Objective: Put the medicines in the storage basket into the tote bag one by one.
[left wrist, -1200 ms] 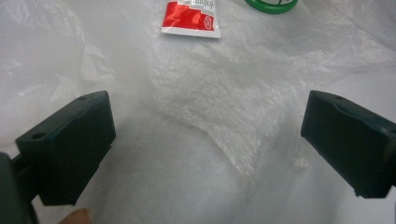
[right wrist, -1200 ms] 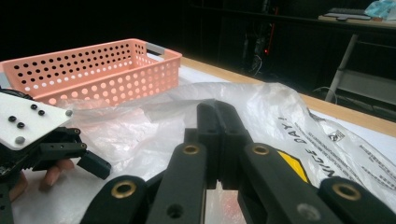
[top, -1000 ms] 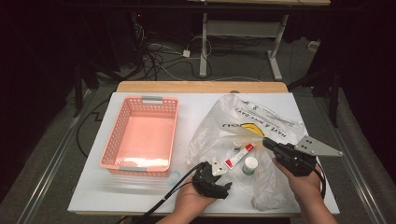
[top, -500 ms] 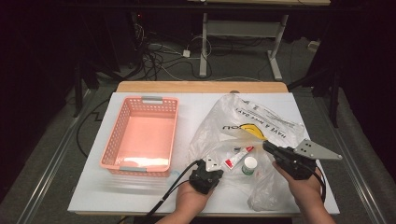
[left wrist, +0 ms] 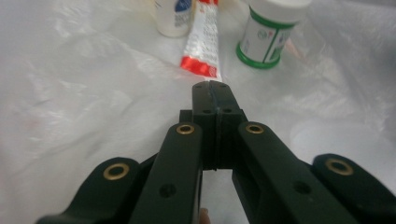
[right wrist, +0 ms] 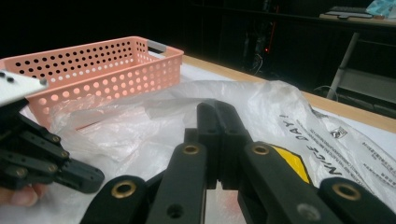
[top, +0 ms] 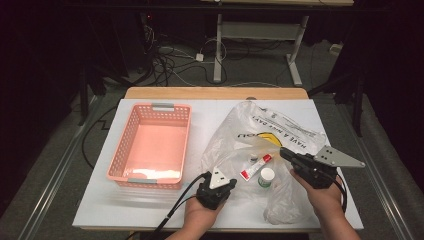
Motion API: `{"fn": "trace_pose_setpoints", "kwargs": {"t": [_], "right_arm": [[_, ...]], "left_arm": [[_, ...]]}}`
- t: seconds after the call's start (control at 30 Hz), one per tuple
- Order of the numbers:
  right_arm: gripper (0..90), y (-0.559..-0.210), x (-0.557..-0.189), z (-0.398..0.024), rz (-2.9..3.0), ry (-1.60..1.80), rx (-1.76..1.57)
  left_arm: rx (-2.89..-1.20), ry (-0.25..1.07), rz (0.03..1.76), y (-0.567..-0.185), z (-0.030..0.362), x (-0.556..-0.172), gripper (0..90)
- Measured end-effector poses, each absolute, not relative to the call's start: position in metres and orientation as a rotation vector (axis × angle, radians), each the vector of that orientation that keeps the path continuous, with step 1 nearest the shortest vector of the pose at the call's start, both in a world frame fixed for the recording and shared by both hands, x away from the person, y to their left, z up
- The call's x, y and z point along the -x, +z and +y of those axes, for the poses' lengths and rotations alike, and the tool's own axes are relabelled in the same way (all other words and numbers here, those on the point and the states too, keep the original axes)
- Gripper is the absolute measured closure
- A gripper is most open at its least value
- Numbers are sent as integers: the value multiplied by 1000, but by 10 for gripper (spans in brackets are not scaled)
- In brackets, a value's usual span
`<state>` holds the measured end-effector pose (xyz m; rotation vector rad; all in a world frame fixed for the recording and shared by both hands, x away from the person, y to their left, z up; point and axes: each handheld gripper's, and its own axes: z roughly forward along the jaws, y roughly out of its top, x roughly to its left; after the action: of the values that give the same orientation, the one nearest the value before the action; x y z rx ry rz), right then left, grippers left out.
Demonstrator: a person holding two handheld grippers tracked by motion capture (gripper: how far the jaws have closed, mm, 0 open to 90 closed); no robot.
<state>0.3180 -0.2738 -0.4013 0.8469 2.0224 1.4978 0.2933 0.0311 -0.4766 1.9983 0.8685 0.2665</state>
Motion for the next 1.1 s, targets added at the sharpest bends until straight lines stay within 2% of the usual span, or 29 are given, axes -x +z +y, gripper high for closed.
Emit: {"fn": "trace_pose_setpoints", "kwargs": {"t": [0.23,0.37,0.6,1.1], "right_arm": [[900,-401,-325,-269,2026,1510,-840],[900,-402,-326,-266,2033,1509,-833],[900,-402,-325,-263,2044,1504,-824],[900,-402,-326,-266,2028,1506,-852]], "left_arm": [[-1935,323,862,-464,47,-290,884],[-1927,305,884,-466,52,-290,883],[-1994,311,873,-474,51,-289,883],[-1882,342,818,-458,53,-291,885]]}}
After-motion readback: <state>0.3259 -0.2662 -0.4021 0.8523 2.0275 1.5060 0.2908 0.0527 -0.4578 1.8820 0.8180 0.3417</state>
